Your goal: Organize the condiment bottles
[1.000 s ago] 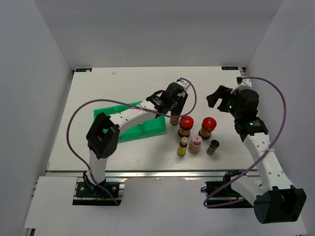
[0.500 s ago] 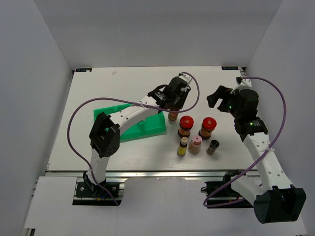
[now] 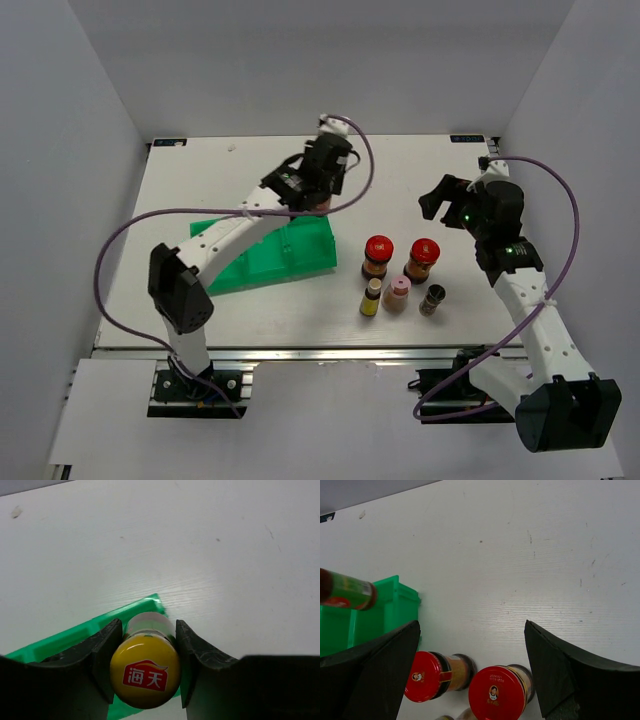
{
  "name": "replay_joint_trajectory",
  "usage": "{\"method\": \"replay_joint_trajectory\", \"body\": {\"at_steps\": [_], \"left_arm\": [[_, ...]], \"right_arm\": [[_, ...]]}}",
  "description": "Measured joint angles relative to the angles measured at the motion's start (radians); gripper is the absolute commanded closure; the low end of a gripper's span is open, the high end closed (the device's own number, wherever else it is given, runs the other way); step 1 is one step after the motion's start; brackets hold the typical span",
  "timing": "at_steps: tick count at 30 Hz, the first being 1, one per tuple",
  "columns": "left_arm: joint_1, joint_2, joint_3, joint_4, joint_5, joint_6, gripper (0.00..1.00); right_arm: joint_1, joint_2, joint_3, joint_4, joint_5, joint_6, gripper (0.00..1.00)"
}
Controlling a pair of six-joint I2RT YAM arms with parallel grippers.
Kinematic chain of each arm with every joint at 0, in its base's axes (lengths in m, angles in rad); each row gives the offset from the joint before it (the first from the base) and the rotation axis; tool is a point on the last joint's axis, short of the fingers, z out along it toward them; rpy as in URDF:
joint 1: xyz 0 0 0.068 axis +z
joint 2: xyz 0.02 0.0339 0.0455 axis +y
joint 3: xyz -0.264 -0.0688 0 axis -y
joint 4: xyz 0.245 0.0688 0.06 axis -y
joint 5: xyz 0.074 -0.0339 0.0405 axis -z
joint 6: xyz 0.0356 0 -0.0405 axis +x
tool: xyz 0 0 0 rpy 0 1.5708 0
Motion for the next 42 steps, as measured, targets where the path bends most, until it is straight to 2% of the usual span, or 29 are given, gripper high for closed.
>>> {"method": "replay_joint_trajectory", "body": {"at_steps": [4, 8, 11, 16, 20, 24, 30, 37, 42], "left_arm": [[0.126, -0.154, -0.068, -0.035, -0.013, -0.070, 1.00], [0.245, -0.334, -0.157, -0.049, -0.094, -0.101, 1.00], [0.263, -0.441, -0.207, -0.075, -0.156, -0.147, 1.00], [0.282, -0.577, -0.379, -0.150, -0.201, -0.303, 1.00], [0.330, -0.589, -0.469, -0.244, -0.228, -0.385, 1.00], [0.356, -0.607, -0.493, -0.258, -0.249, -0.401, 1.00], [0.388, -0.631, -0.536, -0.187, -0.271, -0.412, 1.00], [0.481, -0.546, -0.602, -0.128, -0.252, -0.399, 1.00], [0.489, -0.517, -0.643, -0.054, -0.261, -0.386, 1.00]], "right_arm": [[0.000, 0.012, 0.000, 0.000, -0.001, 0.000, 0.10], [0.000, 0.027, 0.000, 0.000, -0.003, 0.000, 0.10], [0.000, 0.046, 0.000, 0.000, -0.004, 0.000, 0.11], [0.000, 0.089, 0.000, 0.001, -0.018, 0.000, 0.11], [0.000, 0.111, 0.000, 0.003, -0.030, 0.000, 0.11], [0.000, 0.117, 0.000, 0.003, -0.037, 0.000, 0.11], [0.000, 0.117, 0.000, 0.003, -0.038, 0.000, 0.11], [0.000, 0.114, 0.000, 0.003, -0.029, 0.000, 0.11], [0.000, 0.114, 0.000, 0.002, -0.018, 0.000, 0.11]]}}
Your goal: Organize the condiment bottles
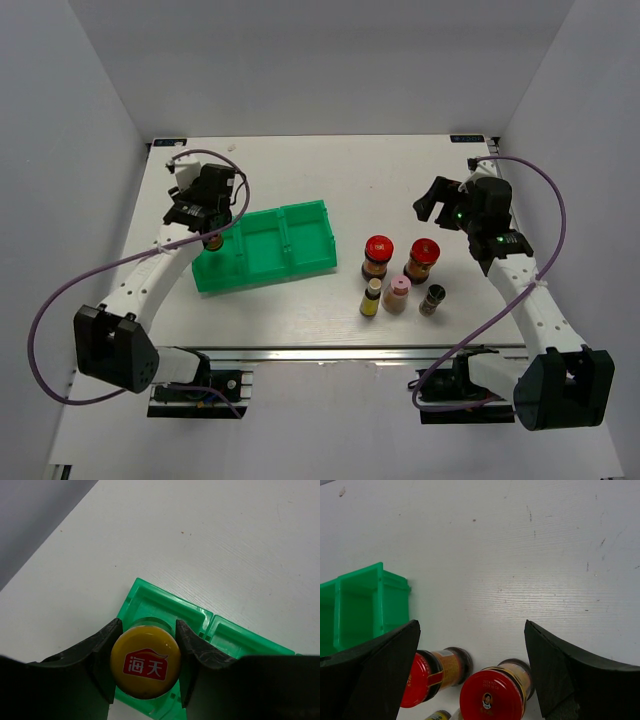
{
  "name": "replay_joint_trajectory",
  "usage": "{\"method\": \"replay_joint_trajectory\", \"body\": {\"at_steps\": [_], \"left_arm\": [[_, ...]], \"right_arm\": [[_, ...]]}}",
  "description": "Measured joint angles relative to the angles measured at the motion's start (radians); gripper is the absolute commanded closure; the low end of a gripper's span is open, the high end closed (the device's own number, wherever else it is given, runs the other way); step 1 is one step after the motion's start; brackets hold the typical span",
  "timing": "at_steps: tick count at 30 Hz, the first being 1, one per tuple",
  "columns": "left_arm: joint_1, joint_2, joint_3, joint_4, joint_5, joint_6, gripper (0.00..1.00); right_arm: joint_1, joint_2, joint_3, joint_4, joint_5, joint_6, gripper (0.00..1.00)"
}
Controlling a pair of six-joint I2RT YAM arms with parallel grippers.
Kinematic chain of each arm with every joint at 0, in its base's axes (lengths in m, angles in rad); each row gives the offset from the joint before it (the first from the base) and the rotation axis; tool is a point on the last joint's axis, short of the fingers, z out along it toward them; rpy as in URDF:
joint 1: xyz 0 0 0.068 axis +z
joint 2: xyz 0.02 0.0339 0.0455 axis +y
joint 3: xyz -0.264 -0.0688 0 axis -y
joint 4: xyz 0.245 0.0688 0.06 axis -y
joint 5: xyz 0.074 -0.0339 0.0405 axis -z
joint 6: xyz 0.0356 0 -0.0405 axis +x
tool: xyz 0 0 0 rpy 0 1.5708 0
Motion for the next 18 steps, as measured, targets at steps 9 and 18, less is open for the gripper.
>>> {"method": "replay_joint_trajectory", "body": {"at_steps": [9, 18], "left_arm": [[0.003, 0.061, -0.090, 0.125, 0.018, 0.013, 1.00], [0.008, 0.145, -0.092, 0.167, 0.031, 0.017, 1.00]], "right_arm": [[0.000, -0.002, 0.000, -0.003, 0.005, 0.000, 0.11], [0.000, -0.006, 0.000, -0.013, 0.025, 0.000, 0.11]]}}
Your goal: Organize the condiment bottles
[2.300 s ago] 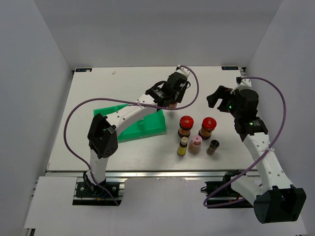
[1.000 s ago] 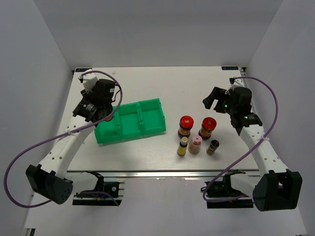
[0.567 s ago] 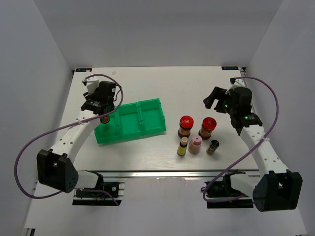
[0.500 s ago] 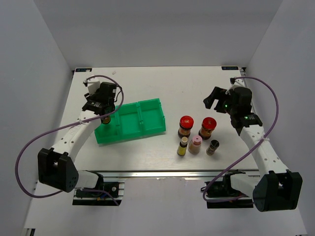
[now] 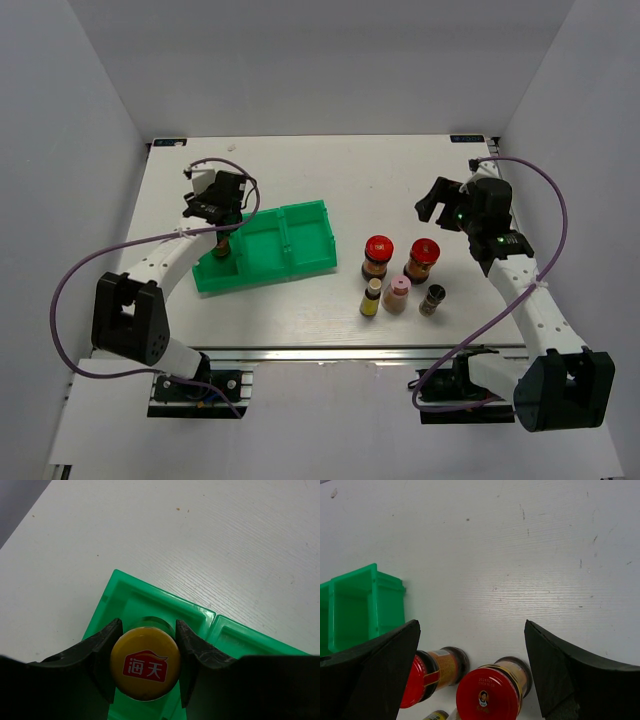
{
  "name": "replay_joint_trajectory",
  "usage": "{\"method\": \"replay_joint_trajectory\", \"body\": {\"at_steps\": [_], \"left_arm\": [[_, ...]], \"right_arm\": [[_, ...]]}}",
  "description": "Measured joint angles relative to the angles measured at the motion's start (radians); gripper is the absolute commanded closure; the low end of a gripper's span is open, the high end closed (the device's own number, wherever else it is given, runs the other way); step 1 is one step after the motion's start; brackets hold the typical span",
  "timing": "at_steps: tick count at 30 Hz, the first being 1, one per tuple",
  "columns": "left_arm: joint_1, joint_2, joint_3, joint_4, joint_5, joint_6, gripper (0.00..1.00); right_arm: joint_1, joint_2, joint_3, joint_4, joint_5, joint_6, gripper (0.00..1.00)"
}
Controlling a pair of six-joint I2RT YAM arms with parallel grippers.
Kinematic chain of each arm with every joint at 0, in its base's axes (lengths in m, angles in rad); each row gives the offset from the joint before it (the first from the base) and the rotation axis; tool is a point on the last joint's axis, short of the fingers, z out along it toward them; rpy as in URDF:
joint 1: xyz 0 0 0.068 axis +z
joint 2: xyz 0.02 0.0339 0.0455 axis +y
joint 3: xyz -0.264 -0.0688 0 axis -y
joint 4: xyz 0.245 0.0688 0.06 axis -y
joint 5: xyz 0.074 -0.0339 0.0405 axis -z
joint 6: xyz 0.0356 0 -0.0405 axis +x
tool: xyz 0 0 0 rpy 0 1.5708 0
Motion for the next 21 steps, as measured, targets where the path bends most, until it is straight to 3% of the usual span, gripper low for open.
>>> {"method": "replay_joint_trajectory", "body": {"at_steps": [8, 14, 16, 17, 21], "left_arm": [[0.002, 0.005, -0.006, 0.051, -0.001, 0.007, 1.00], [0.003, 0.000, -0.042, 0.098, -0.003, 0.023, 0.91], [0.004, 0.000, -0.049, 0.099, -0.005, 0.023, 0.80], [0.004, 0.000, -0.051, 0.100, -0.008, 0.022, 0.60], [0.006, -0.002, -0.051, 0.101, -0.005, 0.022, 0.38]], "right_arm": [[0.000, 0.000, 0.000, -0.008, 0.002, 0.000, 0.11], [0.000, 0.000, 0.000, -0.011, 0.004, 0.000, 0.11], [0.000, 0.000, 0.000, -0.019, 0.005, 0.000, 0.11], [0.000, 0.000, 0.000, -0.025, 0.005, 0.000, 0.11], [0.000, -0.002, 0.000, -0.043, 0.005, 0.003, 0.11]]}}
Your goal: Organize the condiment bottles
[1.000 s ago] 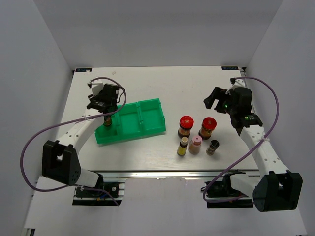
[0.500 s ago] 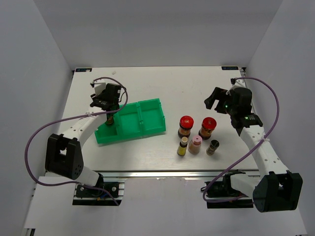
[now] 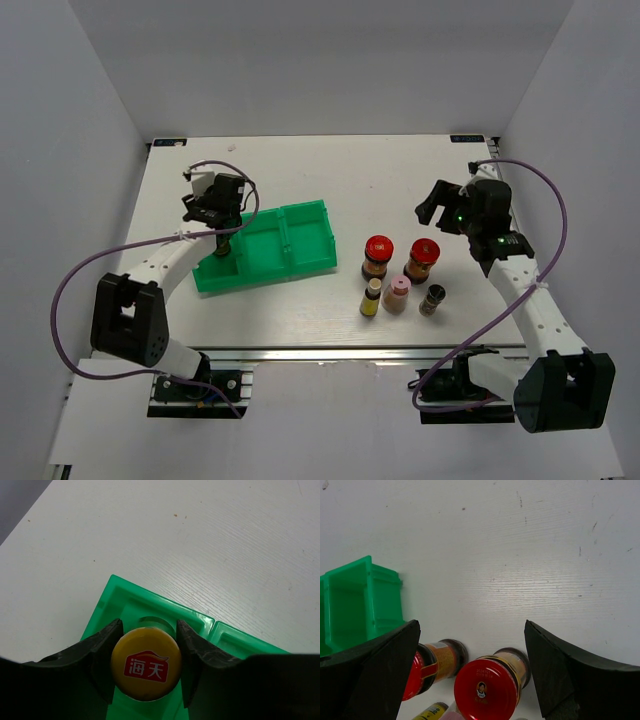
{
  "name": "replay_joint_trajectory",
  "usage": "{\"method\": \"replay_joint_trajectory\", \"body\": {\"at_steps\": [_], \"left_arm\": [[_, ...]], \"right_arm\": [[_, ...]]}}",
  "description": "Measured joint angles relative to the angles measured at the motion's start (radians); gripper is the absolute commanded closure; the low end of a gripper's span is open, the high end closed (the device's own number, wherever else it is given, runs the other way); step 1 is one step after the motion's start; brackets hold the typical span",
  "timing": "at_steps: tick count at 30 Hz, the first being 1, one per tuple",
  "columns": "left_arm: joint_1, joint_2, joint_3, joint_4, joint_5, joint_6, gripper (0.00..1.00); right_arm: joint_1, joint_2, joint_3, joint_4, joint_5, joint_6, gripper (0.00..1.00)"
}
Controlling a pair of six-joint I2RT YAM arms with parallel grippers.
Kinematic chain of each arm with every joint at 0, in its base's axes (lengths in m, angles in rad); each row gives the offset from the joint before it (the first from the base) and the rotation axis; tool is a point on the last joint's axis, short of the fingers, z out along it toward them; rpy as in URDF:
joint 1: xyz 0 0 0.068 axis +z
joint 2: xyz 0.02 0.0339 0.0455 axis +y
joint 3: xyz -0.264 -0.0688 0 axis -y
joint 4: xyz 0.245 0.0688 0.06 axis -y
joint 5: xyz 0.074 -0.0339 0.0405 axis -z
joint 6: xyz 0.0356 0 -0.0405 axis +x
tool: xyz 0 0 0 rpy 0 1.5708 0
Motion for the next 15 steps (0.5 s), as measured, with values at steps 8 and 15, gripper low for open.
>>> {"method": "replay_joint_trajectory", "body": {"at_steps": [8, 15], "left_arm": [[0.000, -0.074, 0.000, -0.004, 0.001, 0.011, 0.02], [0.000, -0.111, 0.071, -0.099, 0.042, 0.007, 0.02]], "right_arm": [[0.000, -0.034, 0.000, -0.042, 0.000, 0.016, 0.11], [0.000, -0.090, 0.001, -0.082, 0.012, 0.024, 0.11]]}}
